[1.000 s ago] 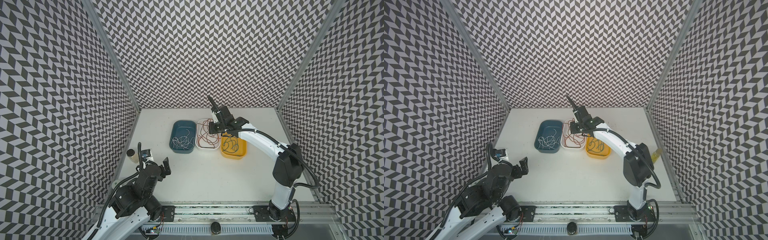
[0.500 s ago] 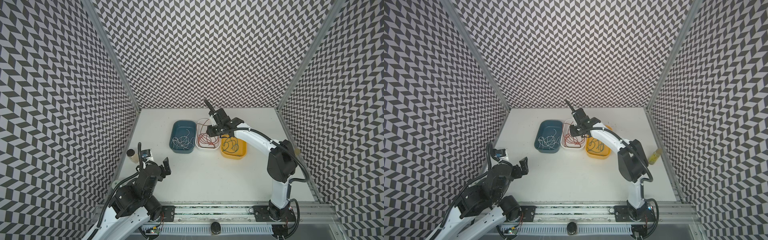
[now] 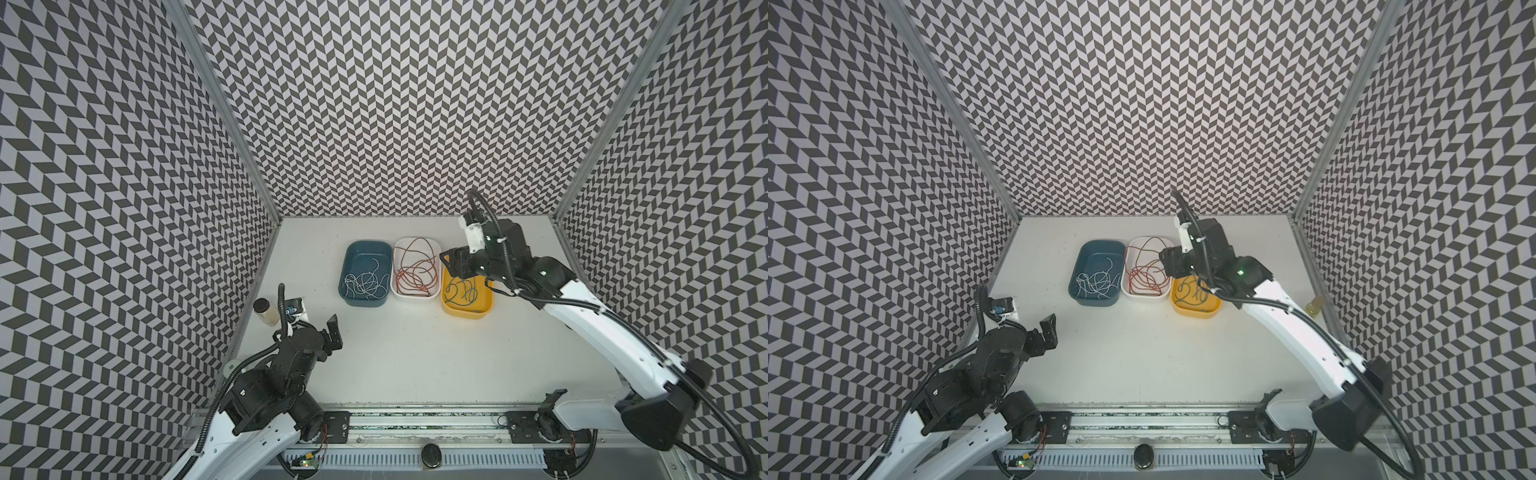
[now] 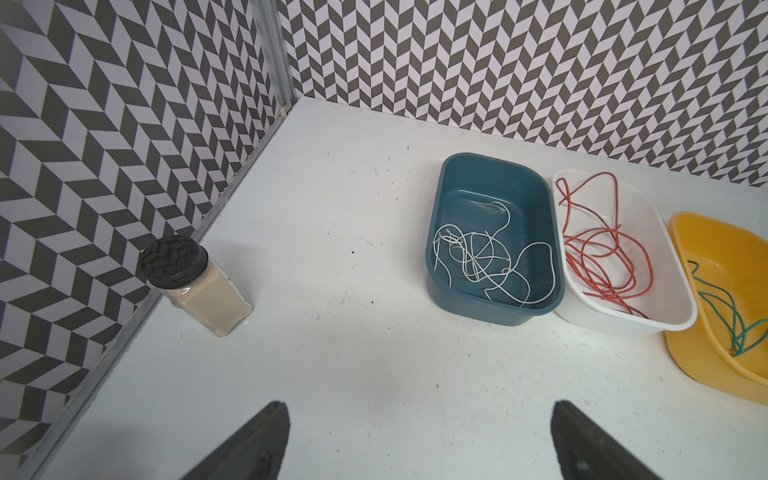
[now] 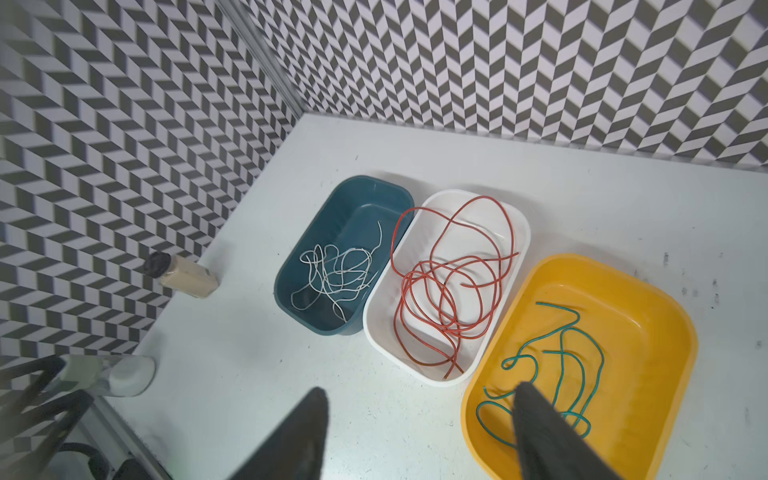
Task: Untangle the cables
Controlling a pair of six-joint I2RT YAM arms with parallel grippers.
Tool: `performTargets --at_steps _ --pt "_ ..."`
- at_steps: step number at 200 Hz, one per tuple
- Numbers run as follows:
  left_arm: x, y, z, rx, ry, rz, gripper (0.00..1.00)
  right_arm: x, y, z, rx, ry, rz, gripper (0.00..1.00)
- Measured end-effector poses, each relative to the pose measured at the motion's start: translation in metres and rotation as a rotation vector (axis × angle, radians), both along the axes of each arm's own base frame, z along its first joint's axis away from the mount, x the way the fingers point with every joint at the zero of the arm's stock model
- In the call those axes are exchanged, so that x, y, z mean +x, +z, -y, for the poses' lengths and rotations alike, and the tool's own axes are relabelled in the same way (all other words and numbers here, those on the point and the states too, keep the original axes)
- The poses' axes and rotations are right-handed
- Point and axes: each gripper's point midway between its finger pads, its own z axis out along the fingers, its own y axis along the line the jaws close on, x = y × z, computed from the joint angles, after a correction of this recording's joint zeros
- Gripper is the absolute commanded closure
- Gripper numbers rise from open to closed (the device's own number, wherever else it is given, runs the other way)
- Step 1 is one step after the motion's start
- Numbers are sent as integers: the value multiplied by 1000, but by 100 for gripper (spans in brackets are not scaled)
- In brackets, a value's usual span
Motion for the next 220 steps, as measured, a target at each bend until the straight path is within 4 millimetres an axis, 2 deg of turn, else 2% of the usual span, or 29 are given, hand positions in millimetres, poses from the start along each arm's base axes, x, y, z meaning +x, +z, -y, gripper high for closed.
performTargets --at_steps 20,57,93,124,151,179,195,220 --pt "1 -2 0 9 3 -9 0 -23 7 24 2 -37 31 0" --pt "7 -6 -2 54 34 -35 0 -47 7 65 -31 -151 65 0" --pt "22 -4 -6 148 94 -35 0 -66 -22 110 -54 -316 85 0" --pt "37 6 -13 180 161 78 0 -78 -51 144 -74 -446 159 0" --pt "47 -2 -27 194 242 126 0 -78 -60 169 -105 -565 240 0" --pt "66 -11 -49 196 373 97 0 -67 -68 187 -129 -678 287 0" --pt "76 -16 -59 195 427 81 0 -58 -82 197 -154 -737 289 0" --pt "90 -21 -63 190 456 81 0 -44 -108 218 -210 -835 251 0"
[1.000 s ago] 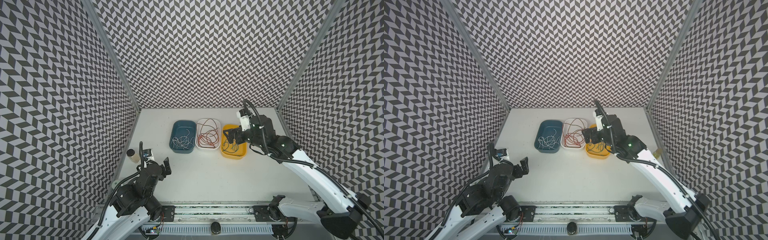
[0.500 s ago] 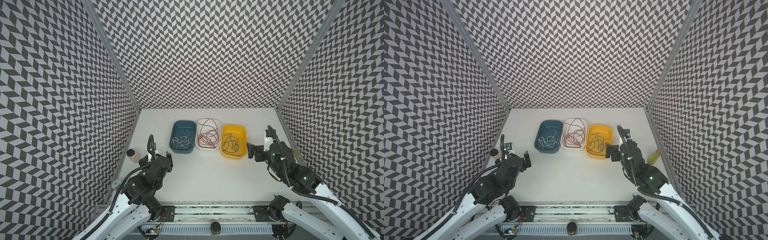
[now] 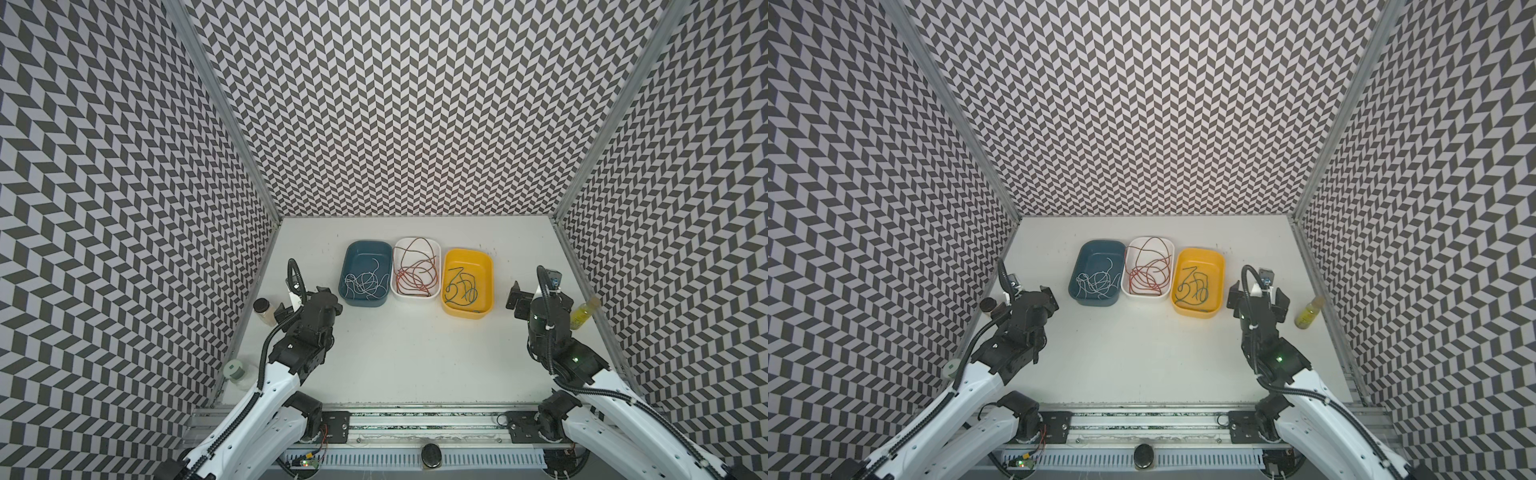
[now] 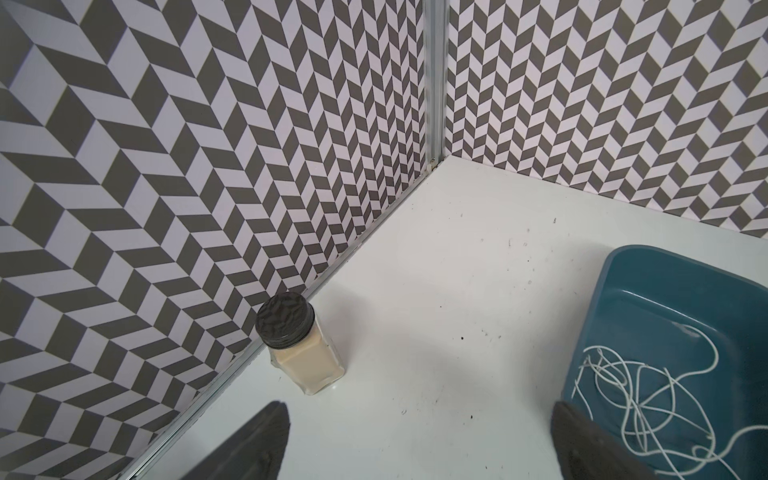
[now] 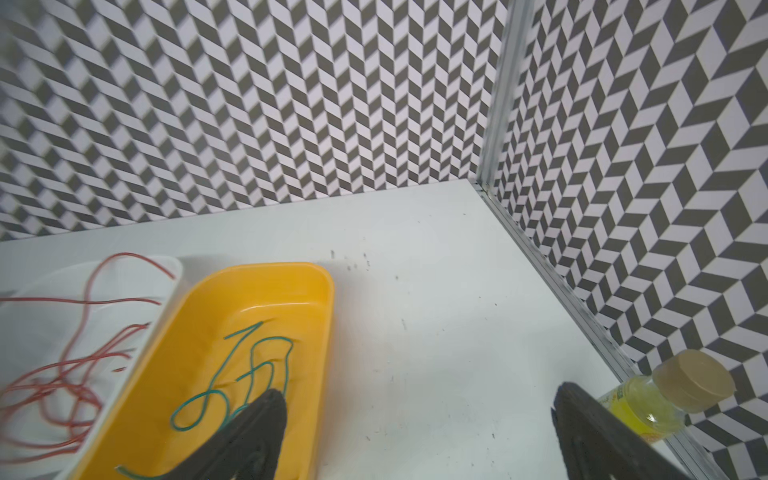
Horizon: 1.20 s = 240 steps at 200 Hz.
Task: Untangle the cables
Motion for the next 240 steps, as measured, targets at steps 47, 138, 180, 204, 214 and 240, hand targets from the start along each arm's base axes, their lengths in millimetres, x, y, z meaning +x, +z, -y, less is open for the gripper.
performTargets --at_steps 47,138,180,204,214,240 --pt "24 -12 -7 47 -5 14 0 17 -39 47 -21 -189 -62 0" --pt "55 -54 -27 109 37 0 0 51 -76 48 -51 -141 -93 0" --pt "77 -86 -19 179 -43 -77 0 55 -110 46 -94 -100 -141 0" --pt "92 -89 -10 197 -114 -72 0 64 -118 42 -113 -71 -111 0" --pt "97 -89 -9 197 -128 -54 0 68 -123 39 -124 -51 -117 0" --pt "105 -89 -16 168 -149 -24 0 79 -124 25 -131 55 -131 0"
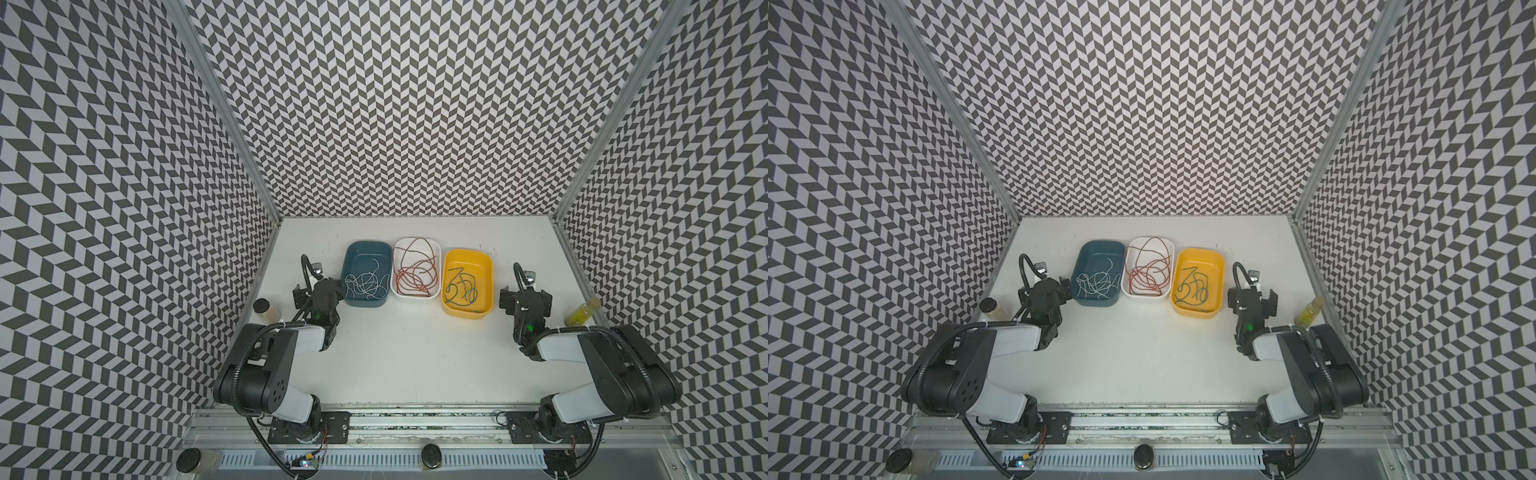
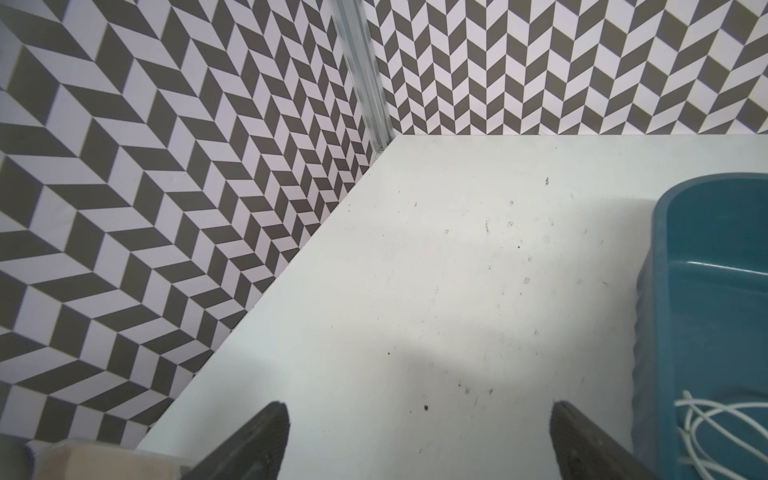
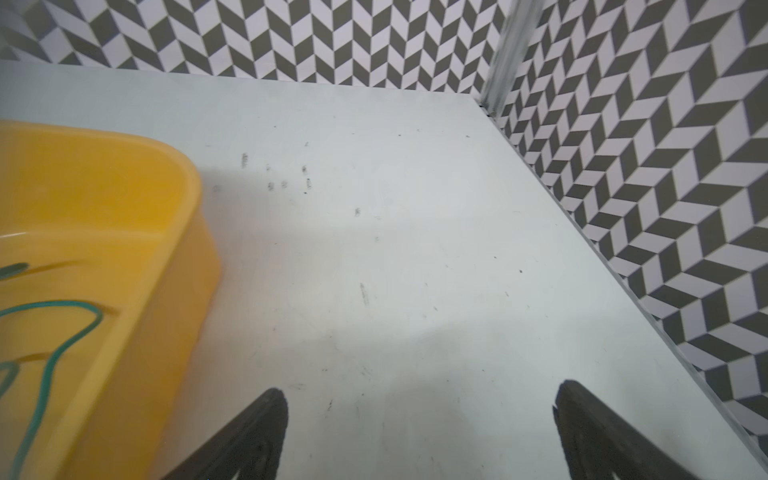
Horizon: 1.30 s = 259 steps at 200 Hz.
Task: Untangle the cables
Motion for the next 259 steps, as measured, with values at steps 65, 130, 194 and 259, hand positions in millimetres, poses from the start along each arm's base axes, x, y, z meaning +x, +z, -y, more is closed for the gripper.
performTargets --at_steps 65,130,194,259 --pt "11 -8 -10 -99 -60 35 0 18 -2 -14 -2 98 18 0" --pt "13 -6 -8 -122 -82 48 0 23 -3 -5 27 94 8 0" --pt "13 -6 -7 -125 -84 52 0 23 -3 -6 38 102 11 0" --pt "13 -6 -7 -125 -85 52 0 24 -3 -6 40 105 12 0"
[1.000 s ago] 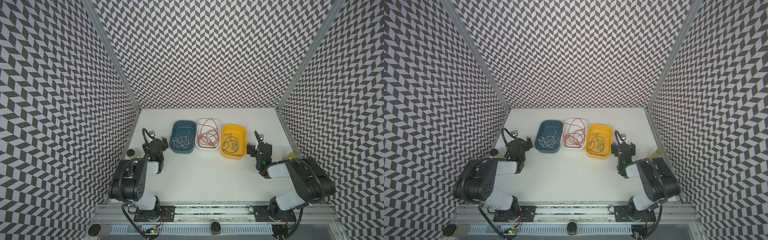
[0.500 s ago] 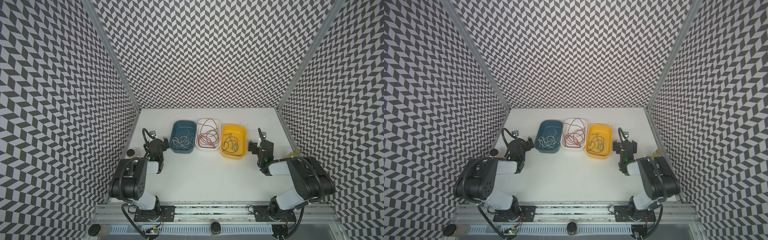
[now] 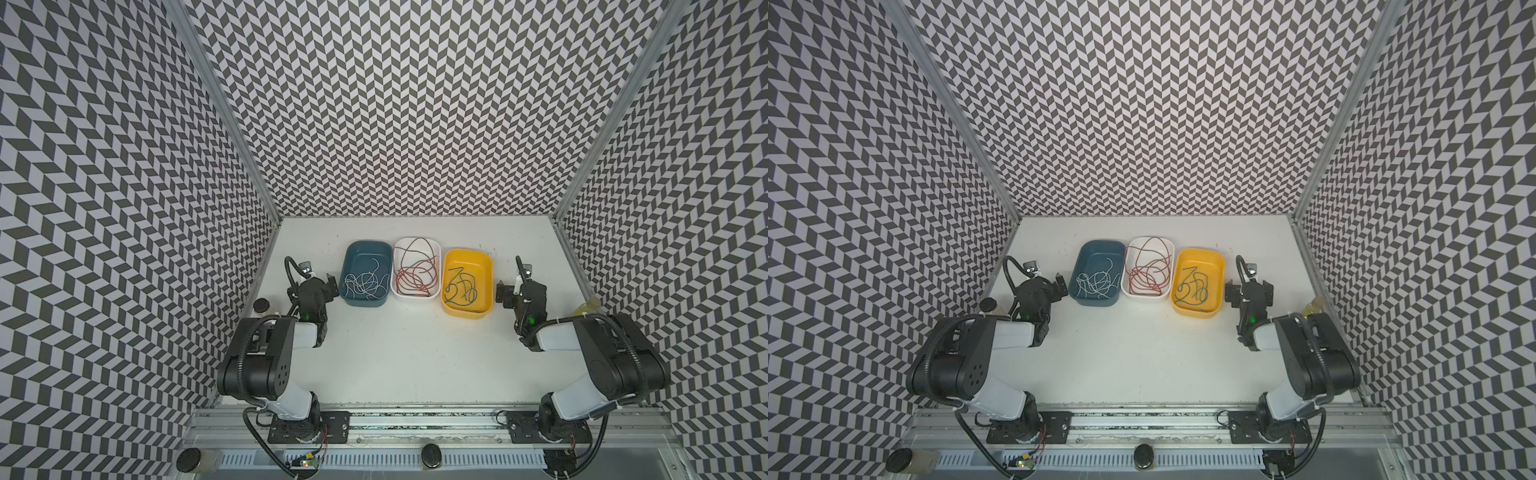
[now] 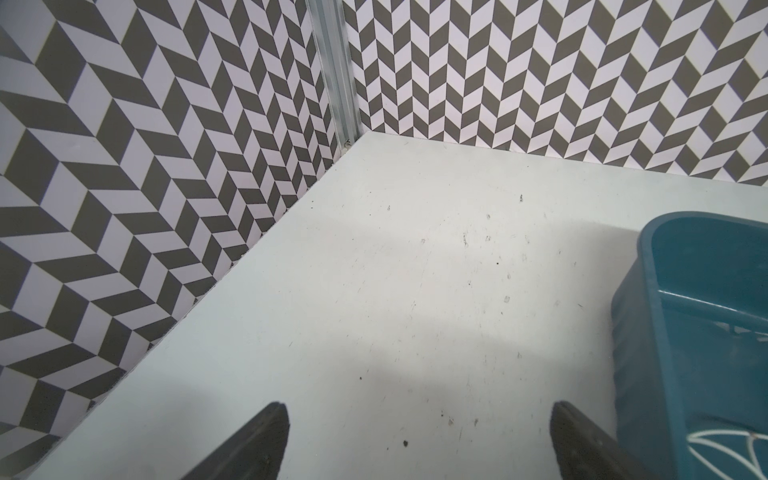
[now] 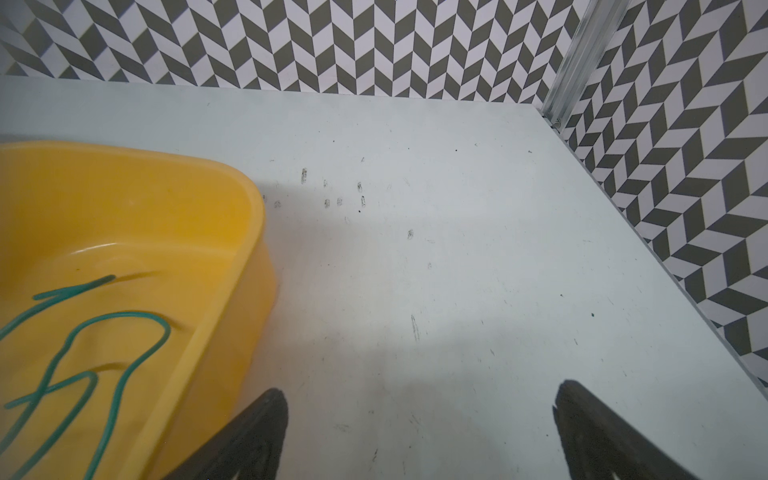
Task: Untangle the cables
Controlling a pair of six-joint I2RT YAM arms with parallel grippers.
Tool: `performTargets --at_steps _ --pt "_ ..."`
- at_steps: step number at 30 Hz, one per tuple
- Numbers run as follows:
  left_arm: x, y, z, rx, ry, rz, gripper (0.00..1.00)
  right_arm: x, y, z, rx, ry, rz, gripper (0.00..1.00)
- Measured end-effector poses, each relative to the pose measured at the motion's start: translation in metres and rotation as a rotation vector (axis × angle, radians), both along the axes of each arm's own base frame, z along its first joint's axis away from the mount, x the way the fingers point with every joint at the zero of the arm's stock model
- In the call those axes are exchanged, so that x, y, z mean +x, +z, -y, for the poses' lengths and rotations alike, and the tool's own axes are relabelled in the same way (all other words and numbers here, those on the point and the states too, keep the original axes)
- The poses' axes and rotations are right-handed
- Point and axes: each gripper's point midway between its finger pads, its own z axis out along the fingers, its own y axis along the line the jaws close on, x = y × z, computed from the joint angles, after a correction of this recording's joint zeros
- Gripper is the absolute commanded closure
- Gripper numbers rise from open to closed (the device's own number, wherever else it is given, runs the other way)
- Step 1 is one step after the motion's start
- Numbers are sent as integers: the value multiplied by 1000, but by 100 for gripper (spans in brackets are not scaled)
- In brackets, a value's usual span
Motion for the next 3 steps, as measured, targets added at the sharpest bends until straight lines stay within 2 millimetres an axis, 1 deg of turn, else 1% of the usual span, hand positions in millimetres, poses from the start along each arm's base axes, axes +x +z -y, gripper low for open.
performTargets --at_steps 3 --pt "0 0 0 0 0 0 0 0 0 0 0 0 0 0"
